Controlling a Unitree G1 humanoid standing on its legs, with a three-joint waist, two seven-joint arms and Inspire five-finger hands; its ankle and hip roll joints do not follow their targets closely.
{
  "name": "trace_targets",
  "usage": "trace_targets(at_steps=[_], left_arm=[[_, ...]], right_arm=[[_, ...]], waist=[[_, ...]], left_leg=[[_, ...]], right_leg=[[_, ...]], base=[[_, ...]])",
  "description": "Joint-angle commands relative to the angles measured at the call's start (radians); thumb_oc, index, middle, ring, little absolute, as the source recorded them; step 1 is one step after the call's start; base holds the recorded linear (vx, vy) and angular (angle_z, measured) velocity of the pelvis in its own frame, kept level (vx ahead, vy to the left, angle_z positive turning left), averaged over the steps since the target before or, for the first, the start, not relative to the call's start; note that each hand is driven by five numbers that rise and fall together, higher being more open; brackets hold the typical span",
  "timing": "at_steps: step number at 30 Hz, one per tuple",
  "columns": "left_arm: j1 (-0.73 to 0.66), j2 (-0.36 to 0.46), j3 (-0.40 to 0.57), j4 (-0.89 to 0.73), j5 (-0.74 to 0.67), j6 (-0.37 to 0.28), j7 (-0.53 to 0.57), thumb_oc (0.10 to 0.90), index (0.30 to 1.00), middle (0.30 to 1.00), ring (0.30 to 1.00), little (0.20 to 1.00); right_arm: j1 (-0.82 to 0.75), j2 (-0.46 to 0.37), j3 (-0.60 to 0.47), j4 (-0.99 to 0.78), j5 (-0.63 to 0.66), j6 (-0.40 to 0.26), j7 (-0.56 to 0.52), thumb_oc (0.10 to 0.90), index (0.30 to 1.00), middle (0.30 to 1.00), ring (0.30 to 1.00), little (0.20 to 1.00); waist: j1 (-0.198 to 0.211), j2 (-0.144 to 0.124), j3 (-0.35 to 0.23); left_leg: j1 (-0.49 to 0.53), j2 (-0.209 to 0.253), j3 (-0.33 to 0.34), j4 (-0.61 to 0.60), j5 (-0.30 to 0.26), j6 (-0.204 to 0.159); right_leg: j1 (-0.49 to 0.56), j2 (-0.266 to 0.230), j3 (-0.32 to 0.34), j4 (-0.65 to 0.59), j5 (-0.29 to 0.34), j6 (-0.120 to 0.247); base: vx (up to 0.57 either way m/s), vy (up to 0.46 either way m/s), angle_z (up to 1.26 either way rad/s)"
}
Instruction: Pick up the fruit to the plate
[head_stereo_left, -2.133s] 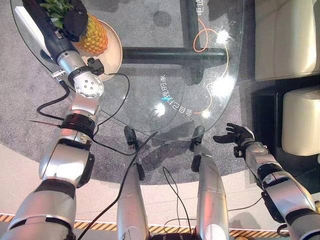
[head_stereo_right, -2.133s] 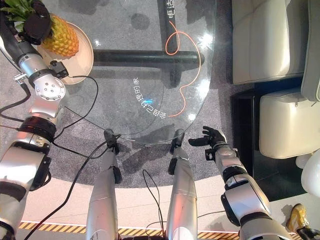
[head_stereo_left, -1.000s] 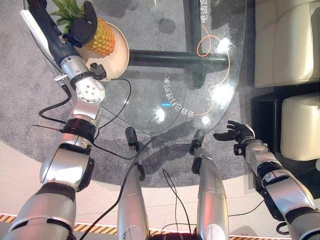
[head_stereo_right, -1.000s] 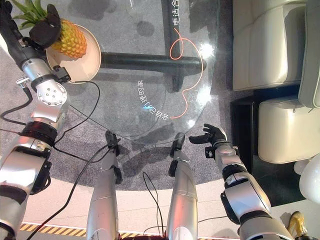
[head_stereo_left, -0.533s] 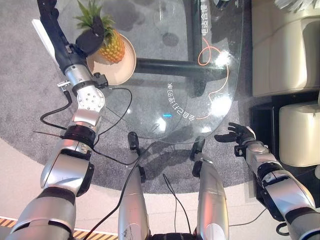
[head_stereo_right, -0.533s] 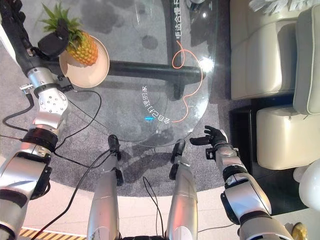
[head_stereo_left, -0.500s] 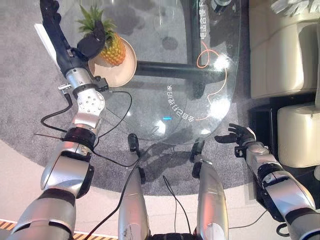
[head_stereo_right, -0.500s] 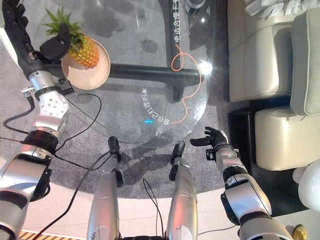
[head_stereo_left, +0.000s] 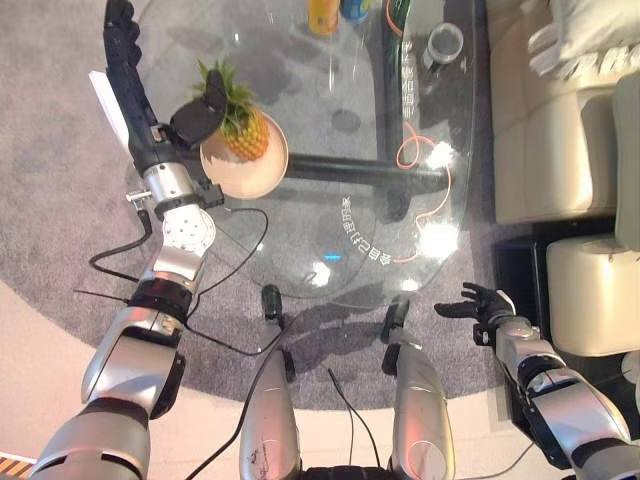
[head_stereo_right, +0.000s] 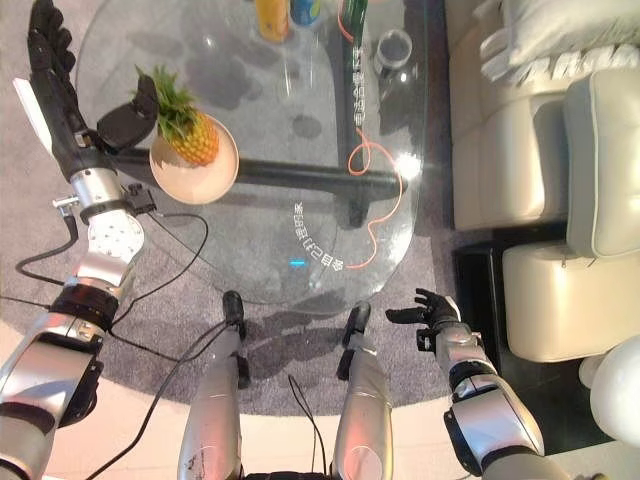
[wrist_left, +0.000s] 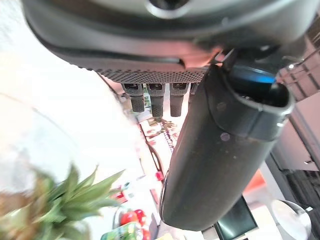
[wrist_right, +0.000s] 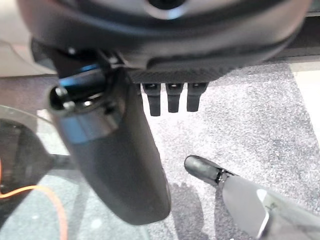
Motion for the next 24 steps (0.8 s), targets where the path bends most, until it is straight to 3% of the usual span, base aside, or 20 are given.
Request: trace_targets(at_steps=[1,7,14,17,22,24], left_arm=[[-0.041,0.069,0.085,-0.061,-0.014,-0.036,-0.017,0.800,0.900,0.900,0.900,0.900],[0.197,0.073,0.170,-0.055,-0.051,0.003,-0.117,0.800,0.900,0.900,0.900,0.900],[0.451,0.051,0.200,0.009,0.002,0.126,-0.232,0.800,0.900,0.900,0.900,0.900],[0.570,0.022,0.249,0.126,-0.001,0.167,-0.314,0.800,0.900,0.900,0.900,0.900],[0.656,-0.015,0.257,0.296,0.019,0.247,-0.434,0.800,0.900,0.900,0.900,0.900],[0.673,-0.030,0.257,0.374,0.003,0.313,-0.489,0.800,0.900,0.900,0.900,0.900]], right_arm=[[0.065,-0.028,-0.040,0.015,-0.024,-0.024,-0.026,0.800,0.900,0.900,0.900,0.900],[0.252,-0.017,-0.117,0.010,-0.078,-0.064,-0.010,0.800,0.900,0.900,0.900,0.900],[0.416,-0.003,-0.193,0.006,-0.141,-0.065,0.005,0.800,0.900,0.900,0.900,0.900],[0.486,0.019,-0.221,0.018,-0.180,-0.058,0.011,0.800,0.900,0.900,0.900,0.900],[0.530,0.038,-0.234,0.043,-0.236,-0.025,0.014,0.800,0.900,0.900,0.900,0.900],[0.532,0.043,-0.233,0.061,-0.247,-0.011,0.020,0.800,0.900,0.900,0.900,0.900]], waist=[[0.016,-0.003,-0.083],[0.025,0.009,-0.176],[0.025,0.018,-0.277],[0.023,0.018,-0.336],[0.017,0.017,-0.388],[0.013,0.017,-0.402]], left_leg=[[0.024,0.017,-0.002,0.066,-0.107,-0.048],[0.157,0.017,0.024,-0.035,-0.082,-0.052],[0.280,0.011,0.042,-0.090,-0.072,-0.041],[0.344,0.015,0.054,-0.102,-0.079,-0.039],[0.400,0.028,0.072,-0.102,-0.087,-0.047],[0.419,0.032,0.084,-0.102,-0.090,-0.050]], right_leg=[[0.065,-0.048,0.017,-0.074,0.010,0.044],[0.216,-0.055,-0.015,-0.170,0.030,0.051],[0.339,-0.058,-0.027,-0.222,0.049,0.059],[0.409,-0.056,-0.039,-0.237,0.047,0.061],[0.481,-0.055,-0.060,-0.270,0.057,0.066],[0.501,-0.057,-0.070,-0.279,0.060,0.068]], base=[[0.13,0.000,0.06],[0.16,0.014,0.02],[0.17,0.031,0.03],[0.20,0.014,0.00],[0.11,0.007,0.03],[0.06,0.029,0.08]])
